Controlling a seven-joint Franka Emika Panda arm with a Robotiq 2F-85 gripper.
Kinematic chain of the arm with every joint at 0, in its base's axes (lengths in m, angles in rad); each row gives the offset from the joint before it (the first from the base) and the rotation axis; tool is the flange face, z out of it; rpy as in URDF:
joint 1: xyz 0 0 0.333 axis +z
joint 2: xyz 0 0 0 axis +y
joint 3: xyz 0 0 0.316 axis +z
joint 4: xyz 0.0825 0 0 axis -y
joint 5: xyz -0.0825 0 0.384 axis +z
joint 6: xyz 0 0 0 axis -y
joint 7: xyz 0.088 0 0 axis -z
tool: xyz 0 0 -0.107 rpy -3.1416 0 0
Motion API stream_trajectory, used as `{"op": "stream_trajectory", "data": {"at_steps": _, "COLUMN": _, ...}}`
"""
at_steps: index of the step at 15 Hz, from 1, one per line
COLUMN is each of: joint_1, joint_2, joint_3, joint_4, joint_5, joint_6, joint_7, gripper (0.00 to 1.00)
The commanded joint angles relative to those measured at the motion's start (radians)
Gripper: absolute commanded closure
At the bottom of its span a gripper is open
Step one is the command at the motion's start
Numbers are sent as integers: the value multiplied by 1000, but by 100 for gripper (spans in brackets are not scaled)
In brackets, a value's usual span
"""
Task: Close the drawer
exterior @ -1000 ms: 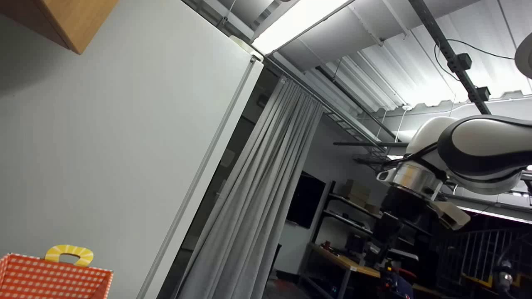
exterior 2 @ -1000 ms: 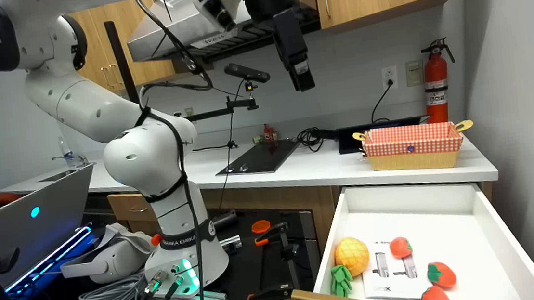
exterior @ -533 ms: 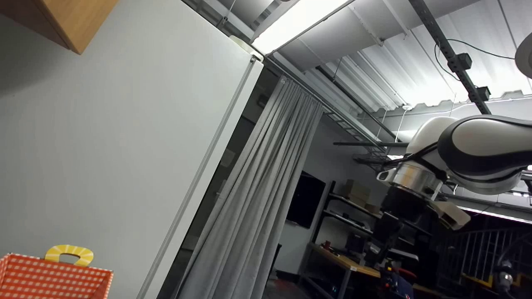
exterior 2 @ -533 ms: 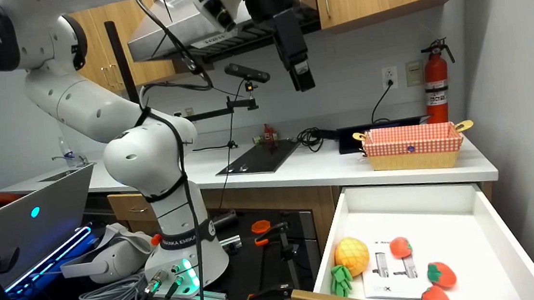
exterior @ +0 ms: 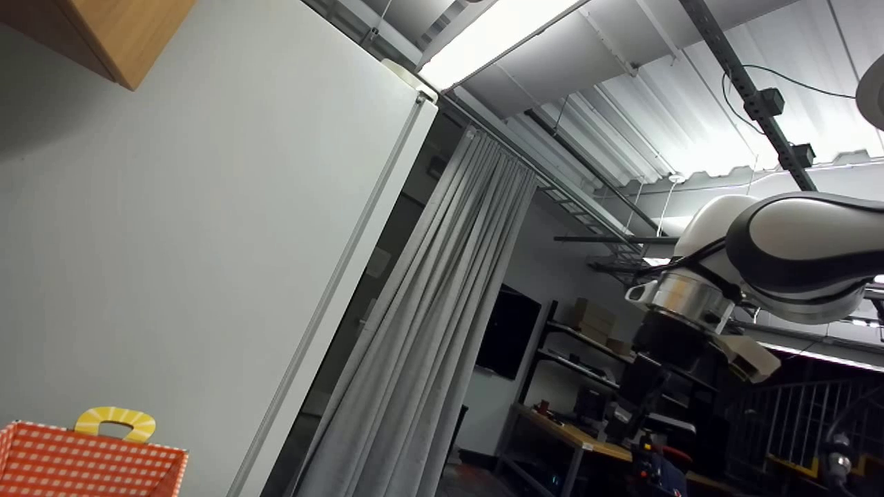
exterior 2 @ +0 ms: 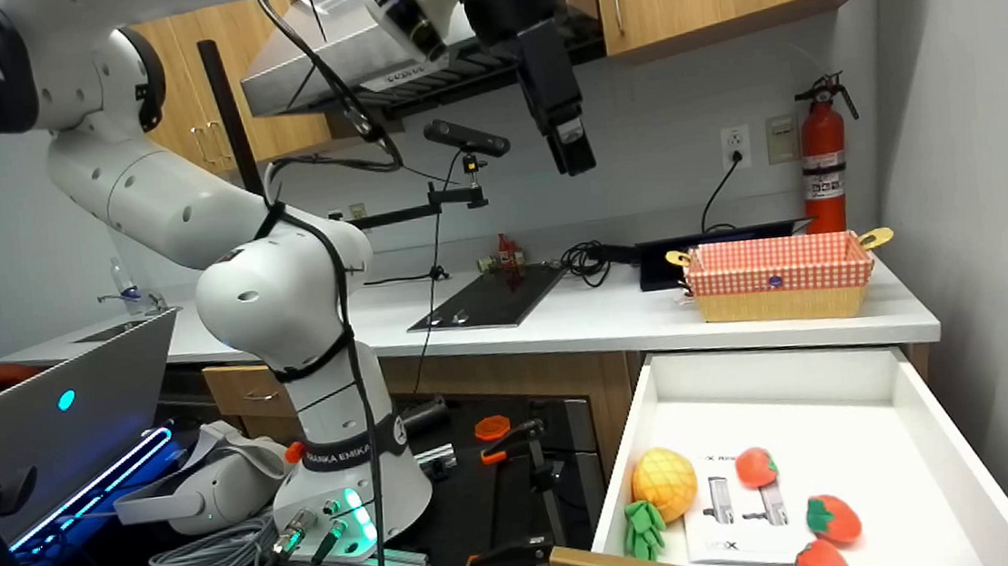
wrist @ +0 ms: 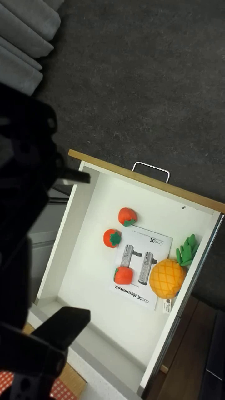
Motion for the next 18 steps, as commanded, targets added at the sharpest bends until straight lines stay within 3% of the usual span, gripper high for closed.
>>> {"op": "stream_trajectory", "data": {"at_steps": 1, "joint_1": -4, "joint_2": 55, "joint_3": -33, "joint_4": 24, "joint_5": -11, "joint_6": 26, "joint_7": -14, "gripper": 0}}
{"op": "stream_trajectory", "data": {"at_steps": 5, "joint_1": -29, "joint_2": 174, "joint_3": -99, "joint_4": 56, "joint_5": -19, "joint_6": 106, "joint_7": -32, "gripper": 0}}
{"op": "stream_trajectory", "data": {"at_steps": 6, "joint_1": -30, "joint_2": 153, "joint_3": -71, "joint_4": -39, "joint_5": -9, "joint_6": 179, "joint_7": 18, "gripper": 0}}
{"op": "stream_trajectory", "data": {"at_steps": 12, "joint_1": -77, "joint_2": 353, "joint_3": -85, "joint_4": -120, "joint_5": -10, "joint_6": 427, "joint_7": 42, "gripper": 0}}
{"op": "stream_trajectory", "data": {"at_steps": 18, "joint_1": -121, "joint_2": 562, "joint_3": -83, "joint_4": -131, "joint_5": -8, "joint_6": 657, "joint_7": 78, "gripper": 0}}
